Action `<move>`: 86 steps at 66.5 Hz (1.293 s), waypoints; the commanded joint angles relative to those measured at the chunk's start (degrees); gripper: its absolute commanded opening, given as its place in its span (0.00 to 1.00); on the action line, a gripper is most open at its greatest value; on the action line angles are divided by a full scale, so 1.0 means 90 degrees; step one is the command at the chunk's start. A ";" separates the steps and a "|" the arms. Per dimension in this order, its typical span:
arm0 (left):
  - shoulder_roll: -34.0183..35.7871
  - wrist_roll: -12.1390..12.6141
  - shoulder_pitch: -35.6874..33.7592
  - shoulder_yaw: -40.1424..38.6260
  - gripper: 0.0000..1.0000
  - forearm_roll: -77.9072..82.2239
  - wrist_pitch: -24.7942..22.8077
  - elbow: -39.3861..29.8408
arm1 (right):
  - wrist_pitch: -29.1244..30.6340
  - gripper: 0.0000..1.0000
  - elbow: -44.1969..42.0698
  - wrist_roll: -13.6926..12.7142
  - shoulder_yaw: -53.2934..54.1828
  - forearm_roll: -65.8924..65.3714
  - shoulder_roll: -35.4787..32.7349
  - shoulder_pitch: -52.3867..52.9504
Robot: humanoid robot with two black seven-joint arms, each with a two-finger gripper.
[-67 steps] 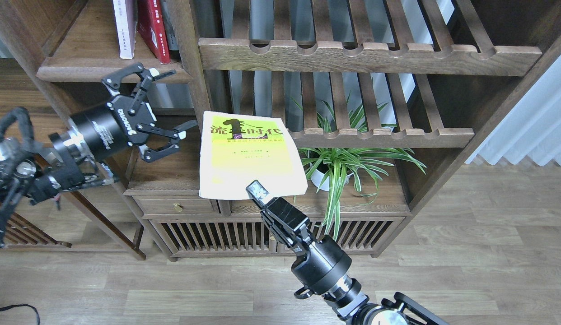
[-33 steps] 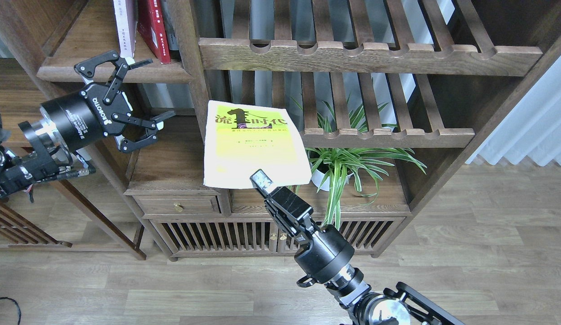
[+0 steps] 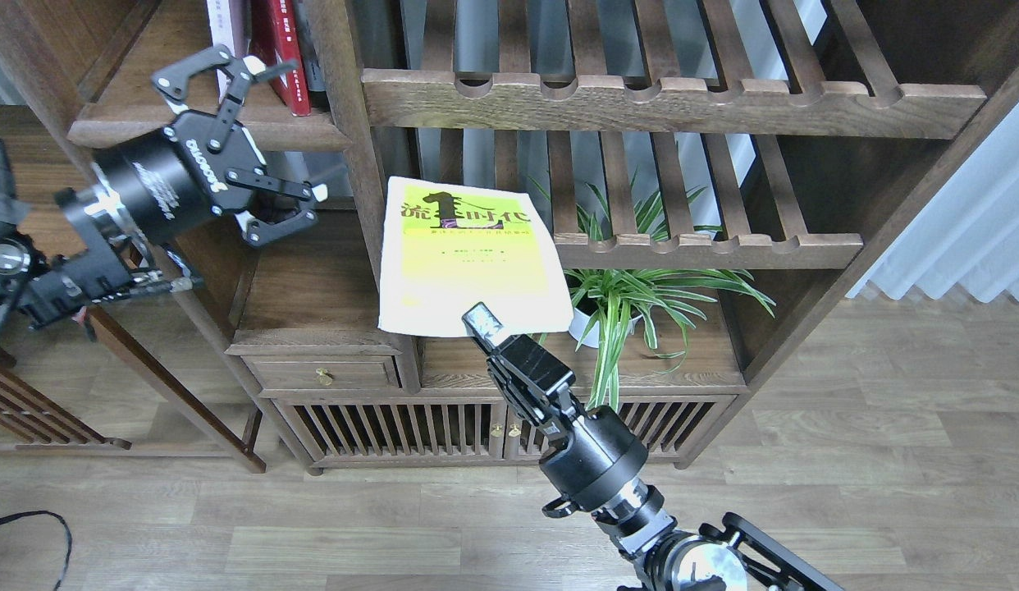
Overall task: Organize books on shelf
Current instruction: 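Move the left gripper toward the yellow book held by the right gripper, then grasp the yellow book's edge with the left gripper, release the right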
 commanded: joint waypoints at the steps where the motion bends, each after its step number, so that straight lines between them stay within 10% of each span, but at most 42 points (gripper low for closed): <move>1: -0.0154 0.0000 0.0038 0.0101 0.97 0.0917 0.0000 0.0114 | 0.0014 0.09 -0.0074 -0.0007 0.0118 -0.0010 -0.0015 -0.0128; 20: -0.0350 0.0000 0.0517 0.1019 0.97 0.2725 -0.1353 0.0339 | 0.0101 0.09 -0.0191 -0.0027 0.0450 -0.0059 -0.0209 -0.0382; 86: -0.0877 0.0000 0.0878 0.1644 0.98 0.1777 -0.1568 0.0241 | 0.0385 0.09 -0.0298 -0.0203 0.0440 -0.0166 -0.0240 -0.0734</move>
